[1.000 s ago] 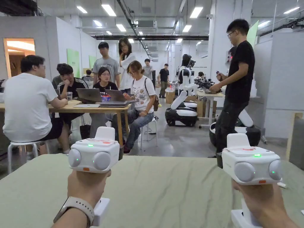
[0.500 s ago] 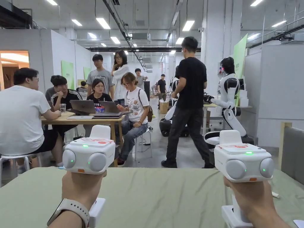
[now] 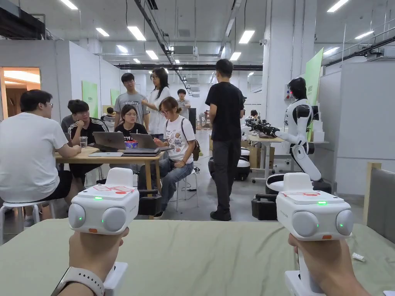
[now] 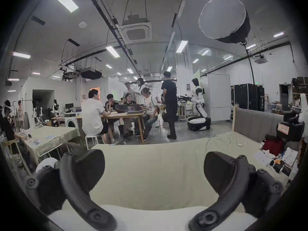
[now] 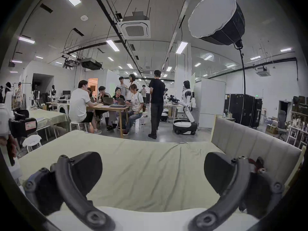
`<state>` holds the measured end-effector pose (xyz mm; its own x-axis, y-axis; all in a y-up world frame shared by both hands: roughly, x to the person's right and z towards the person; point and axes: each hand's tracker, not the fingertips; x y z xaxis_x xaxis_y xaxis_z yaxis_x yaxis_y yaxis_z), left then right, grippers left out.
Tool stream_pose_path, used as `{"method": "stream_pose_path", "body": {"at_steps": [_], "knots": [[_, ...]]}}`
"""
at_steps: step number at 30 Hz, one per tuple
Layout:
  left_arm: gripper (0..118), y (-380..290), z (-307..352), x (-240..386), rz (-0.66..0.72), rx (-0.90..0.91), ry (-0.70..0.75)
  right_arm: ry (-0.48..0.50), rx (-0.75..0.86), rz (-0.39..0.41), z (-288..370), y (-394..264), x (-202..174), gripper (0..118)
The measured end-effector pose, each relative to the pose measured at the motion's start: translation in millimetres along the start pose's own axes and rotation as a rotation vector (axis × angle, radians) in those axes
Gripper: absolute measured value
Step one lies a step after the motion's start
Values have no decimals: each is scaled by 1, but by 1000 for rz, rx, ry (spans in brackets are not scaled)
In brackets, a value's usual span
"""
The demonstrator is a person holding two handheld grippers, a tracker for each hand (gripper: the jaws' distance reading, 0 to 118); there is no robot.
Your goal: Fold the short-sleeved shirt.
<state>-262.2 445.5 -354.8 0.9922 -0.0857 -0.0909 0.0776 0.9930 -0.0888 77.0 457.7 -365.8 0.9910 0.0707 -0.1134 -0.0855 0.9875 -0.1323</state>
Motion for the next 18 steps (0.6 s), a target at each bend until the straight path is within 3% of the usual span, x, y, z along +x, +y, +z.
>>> {"method": "stream_pose_path", "body": {"at_steps": [7,13,18], "knots": [[118,-3,-3,-2,18,0,26,-24,-15,51,-6,-4,-5,118],[118,-10,-3,-5,46,-23,18,36,6,-16,0,0,-1,118],[118,-22,-11,-12,57,-39,23,-27,2,-106,8,5,-7,118]]}}
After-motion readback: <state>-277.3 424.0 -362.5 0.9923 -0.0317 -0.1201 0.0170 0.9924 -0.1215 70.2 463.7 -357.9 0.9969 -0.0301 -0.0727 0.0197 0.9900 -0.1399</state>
